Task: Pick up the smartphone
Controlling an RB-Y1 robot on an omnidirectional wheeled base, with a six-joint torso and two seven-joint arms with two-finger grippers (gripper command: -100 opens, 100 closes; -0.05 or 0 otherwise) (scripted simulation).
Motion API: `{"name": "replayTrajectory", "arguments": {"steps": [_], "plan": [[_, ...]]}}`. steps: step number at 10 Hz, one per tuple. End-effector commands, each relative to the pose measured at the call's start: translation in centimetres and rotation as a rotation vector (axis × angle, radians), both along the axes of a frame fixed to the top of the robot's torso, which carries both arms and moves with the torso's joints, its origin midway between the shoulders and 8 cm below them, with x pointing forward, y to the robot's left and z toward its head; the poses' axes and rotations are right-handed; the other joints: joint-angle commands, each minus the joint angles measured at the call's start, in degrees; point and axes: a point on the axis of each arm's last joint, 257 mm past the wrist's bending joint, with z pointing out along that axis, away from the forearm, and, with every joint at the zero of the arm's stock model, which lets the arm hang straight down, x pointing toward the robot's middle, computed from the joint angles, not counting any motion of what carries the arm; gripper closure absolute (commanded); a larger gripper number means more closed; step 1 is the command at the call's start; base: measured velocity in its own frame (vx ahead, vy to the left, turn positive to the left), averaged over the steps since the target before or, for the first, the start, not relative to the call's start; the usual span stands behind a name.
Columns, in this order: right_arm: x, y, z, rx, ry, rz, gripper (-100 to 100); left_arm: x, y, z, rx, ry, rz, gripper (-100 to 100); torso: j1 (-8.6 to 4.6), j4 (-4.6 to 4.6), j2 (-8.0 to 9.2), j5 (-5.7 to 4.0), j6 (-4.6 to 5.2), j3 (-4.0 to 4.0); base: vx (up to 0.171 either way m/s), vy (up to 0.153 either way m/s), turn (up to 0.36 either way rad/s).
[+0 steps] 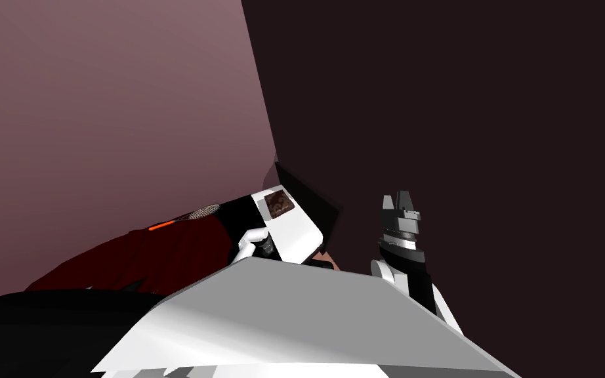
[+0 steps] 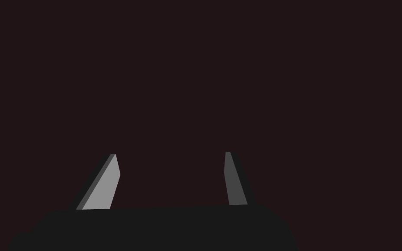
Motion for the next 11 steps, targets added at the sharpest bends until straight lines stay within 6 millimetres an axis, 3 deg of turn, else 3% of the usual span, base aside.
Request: {"name": "replayTrajectory", "arguments": {"steps": [1,4,5,6,10,11], "plan": [[0.0,0.0,0.0,0.0,0.0,0.0,0,0.0,0.0,0.0,0.0,0.0,0.0,100,0.0,0.0,0.0,0.0,0.0,0.0,0.0,0.0,0.0],[0.0,0.0,0.0,0.0,0.0,0.0,0,-0.1,-0.1,-0.1,-0.002,0.004,0.0,100,0.08,0.02,-0.05,0.01,0.01,-0.01,0.0,0.0,0.0],[0.0,0.0,0.0,0.0,0.0,0.0,0,-0.2,-0.1,-0.1,-0.003,0.004,0.0,0,0.08,0.03,-0.05,0.01,0.01,-0.01,0.0,0.0,0.0],[0.0,0.0,0.0,0.0,0.0,0.0,0,0.2,0.3,0.8,0.0,0.0,0.002,100,0.08,0.03,-0.05,0.01,0.01,-0.01,-0.015,-0.001,-0.011],[0.0,0.0,0.0,0.0,0.0,0.0,0,0.7,0.5,1.6,0.0,-0.002,0.003,100,0.07,0.05,0.04,0.0,0.02,0.04,-0.021,-0.002,-0.008],[0.0,0.0,0.0,0.0,0.0,0.0,0,0.7,0.5,1.7,0.0,-0.001,0.003,0,0.08,0.02,-0.01,0.01,0.01,0.01,0.0,0.0,0.0]]}}
